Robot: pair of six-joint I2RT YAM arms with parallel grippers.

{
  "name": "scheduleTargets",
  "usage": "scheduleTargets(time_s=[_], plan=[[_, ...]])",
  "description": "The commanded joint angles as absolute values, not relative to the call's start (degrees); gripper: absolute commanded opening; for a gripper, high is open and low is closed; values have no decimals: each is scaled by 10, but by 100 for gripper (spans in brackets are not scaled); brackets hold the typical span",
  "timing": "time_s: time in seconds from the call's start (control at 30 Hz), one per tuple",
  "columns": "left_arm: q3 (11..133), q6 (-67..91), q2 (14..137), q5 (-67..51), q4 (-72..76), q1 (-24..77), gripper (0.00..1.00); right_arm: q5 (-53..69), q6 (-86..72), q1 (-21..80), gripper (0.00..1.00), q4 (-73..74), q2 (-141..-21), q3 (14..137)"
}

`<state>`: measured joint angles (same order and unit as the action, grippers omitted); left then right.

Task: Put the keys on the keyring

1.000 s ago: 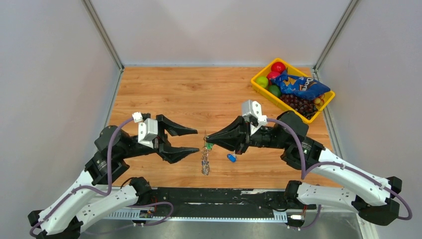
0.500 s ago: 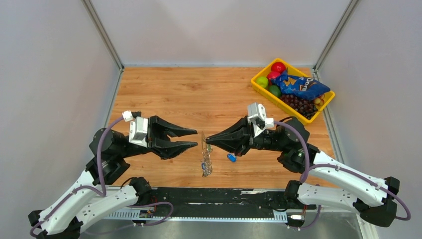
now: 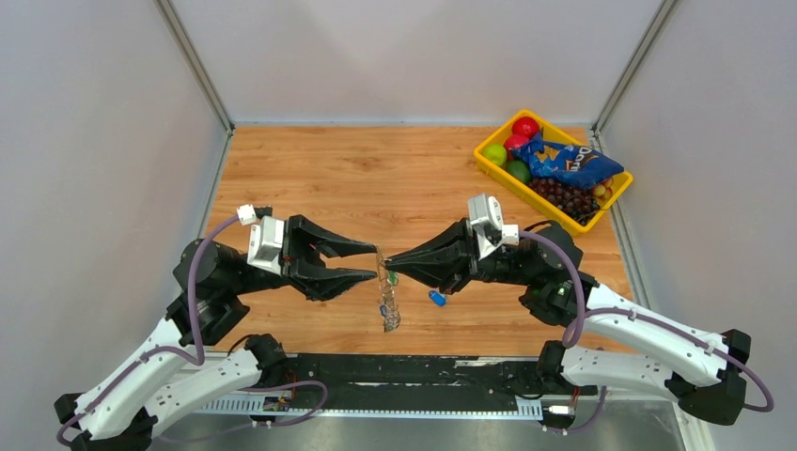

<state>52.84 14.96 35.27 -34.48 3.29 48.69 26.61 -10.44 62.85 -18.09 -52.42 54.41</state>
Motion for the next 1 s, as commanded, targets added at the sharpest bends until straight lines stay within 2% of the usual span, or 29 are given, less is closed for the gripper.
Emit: scheduleTargets(time_s=[0.0,0.27,0.83,0.97], plan=[[531,160,362,-359,61,487,50,263,-96,637,0,-232,-529,561],[526,175,370,-368,72,488,38,253,-83,646,0,-237,-533,563],[520,171,361,-360,64,488,35,233,-64,654,0,-232,-527,569],[521,170,362,-361,64,488,27,232,-64,656,0,-232,-527,569]])
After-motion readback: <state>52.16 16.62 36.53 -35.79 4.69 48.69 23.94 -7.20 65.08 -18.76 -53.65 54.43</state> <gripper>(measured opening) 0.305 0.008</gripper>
